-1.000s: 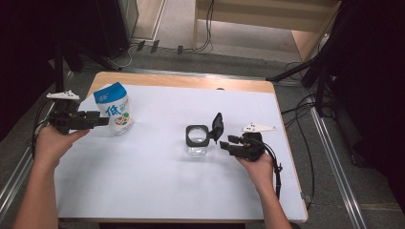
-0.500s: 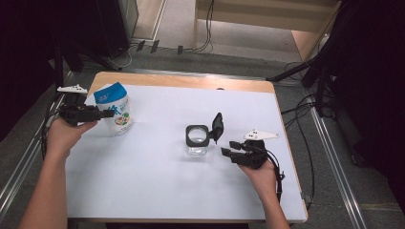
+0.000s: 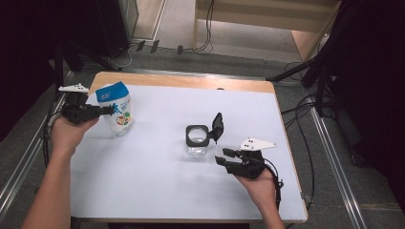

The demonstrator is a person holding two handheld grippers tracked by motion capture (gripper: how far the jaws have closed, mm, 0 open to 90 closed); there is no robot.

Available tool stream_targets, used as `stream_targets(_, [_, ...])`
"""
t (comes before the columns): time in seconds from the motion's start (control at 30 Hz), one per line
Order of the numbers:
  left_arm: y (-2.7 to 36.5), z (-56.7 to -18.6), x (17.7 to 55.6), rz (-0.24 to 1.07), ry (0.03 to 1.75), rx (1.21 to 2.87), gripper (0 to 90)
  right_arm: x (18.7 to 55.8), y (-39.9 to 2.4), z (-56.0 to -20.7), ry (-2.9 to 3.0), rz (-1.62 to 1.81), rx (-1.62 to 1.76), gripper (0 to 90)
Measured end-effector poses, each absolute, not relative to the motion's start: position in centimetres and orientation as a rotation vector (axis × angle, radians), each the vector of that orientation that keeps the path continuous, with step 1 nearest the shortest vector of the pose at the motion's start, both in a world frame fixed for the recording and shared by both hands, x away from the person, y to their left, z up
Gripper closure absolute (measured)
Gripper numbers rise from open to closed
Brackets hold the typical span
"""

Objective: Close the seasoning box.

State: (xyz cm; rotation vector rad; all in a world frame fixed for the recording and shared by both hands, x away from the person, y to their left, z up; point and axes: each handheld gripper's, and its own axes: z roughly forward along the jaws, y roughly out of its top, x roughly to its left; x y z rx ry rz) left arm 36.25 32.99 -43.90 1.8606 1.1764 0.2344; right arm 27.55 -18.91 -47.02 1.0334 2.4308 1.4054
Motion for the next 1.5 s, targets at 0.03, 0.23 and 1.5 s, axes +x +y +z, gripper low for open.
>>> stream_targets(0.03, [32.8, -43.7, 36.1, 0.231, 1.176, 1.854, 90.0, 27.4, -18.7, -46.9, 2.435, 1.415, 1.029, 55.7])
stream_targets(0.23, [32.4, -42.2, 35.5, 0.202, 1.152, 1.849, 90.0, 27.2, -17.6, -47.0, 2.485, 1.458, 0.981, 57.3])
stream_targets(1.5, [25.9, -37.7, 29.6, 0.084, 0.963, 1.935, 90.0, 29.0, -4.4, -48.3, 2.675, 1.501, 0.804, 60.1])
